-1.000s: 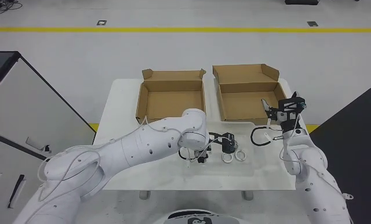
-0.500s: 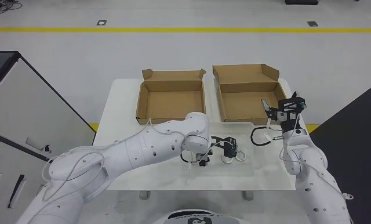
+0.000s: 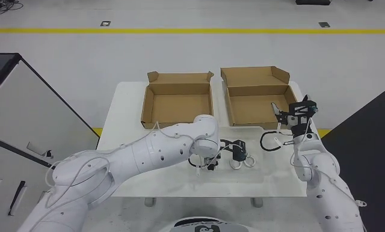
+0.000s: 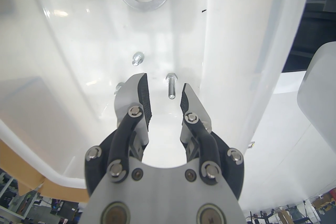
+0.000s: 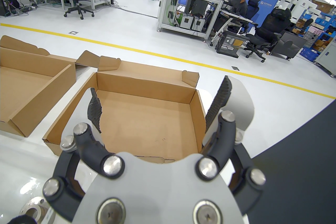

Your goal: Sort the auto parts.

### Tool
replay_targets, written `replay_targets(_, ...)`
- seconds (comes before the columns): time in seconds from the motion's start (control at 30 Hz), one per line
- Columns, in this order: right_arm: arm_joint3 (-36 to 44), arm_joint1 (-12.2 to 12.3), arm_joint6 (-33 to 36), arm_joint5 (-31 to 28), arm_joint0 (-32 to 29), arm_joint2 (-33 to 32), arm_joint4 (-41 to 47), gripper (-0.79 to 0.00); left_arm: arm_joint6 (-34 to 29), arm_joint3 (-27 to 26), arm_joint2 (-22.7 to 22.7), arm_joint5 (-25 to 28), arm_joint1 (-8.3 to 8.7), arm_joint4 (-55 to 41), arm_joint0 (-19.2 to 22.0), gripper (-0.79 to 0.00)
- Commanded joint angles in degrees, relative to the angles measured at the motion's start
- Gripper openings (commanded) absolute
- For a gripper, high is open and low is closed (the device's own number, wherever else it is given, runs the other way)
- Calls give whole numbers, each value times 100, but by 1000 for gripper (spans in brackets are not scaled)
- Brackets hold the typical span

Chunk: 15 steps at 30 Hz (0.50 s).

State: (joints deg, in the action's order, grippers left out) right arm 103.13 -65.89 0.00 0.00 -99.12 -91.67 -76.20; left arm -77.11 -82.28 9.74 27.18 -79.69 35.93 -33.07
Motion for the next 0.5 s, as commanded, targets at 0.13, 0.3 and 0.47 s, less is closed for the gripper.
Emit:
replay_targets(0.13, 0, 0, 0, 0, 0, 0, 0, 0, -87, -58, 0, -88, 34, -5, -24, -453)
replay_targets(0.3, 0, 0, 0, 0, 0, 0, 0, 0, -106, -88, 0, -106, 70, -12, -61, -456)
replay_targets(0.47, 0, 0, 0, 0, 0, 0, 0, 0, -59, -36, 0, -60, 78, -7, -82, -456)
